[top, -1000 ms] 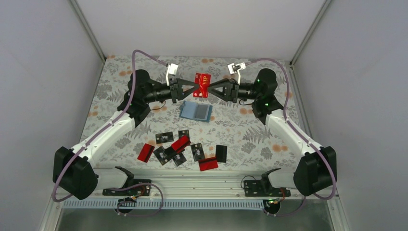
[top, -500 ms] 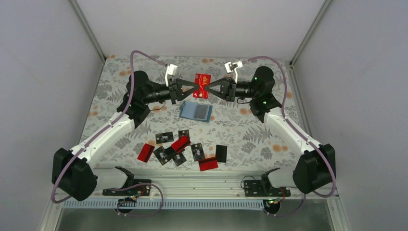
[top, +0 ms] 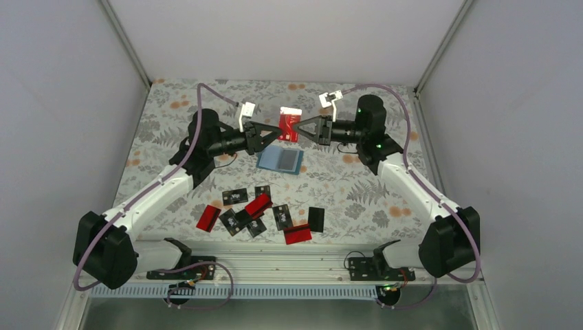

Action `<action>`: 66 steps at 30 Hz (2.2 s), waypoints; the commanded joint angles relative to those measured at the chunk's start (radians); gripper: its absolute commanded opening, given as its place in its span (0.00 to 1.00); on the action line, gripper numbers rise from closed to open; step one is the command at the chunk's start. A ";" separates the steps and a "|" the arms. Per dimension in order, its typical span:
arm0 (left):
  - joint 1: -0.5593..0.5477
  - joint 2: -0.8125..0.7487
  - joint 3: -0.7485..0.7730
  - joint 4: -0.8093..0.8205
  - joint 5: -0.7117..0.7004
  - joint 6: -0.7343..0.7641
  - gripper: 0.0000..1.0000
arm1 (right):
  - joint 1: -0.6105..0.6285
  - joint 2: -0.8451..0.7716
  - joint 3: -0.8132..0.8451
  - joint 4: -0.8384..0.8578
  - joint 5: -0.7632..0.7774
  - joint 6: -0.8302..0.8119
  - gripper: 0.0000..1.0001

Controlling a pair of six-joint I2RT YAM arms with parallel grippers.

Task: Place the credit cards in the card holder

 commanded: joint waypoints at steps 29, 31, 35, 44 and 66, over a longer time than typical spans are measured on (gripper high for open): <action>-0.028 0.443 0.139 -0.404 -0.709 0.398 0.54 | -0.039 0.372 -0.002 -0.401 0.214 -0.021 0.04; -0.029 0.496 0.170 -0.414 -0.708 0.404 0.56 | -0.037 0.401 0.012 -0.404 0.204 -0.029 0.04; -0.036 0.581 0.232 -0.444 -0.729 0.408 0.56 | -0.036 0.444 0.035 -0.417 0.194 -0.046 0.04; -0.061 0.693 0.295 -0.486 -0.857 0.402 0.41 | -0.031 0.507 0.064 -0.434 0.169 -0.063 0.04; -0.159 0.552 0.194 -0.541 -0.927 0.328 0.02 | -0.009 0.623 0.168 -0.542 0.164 -0.169 0.04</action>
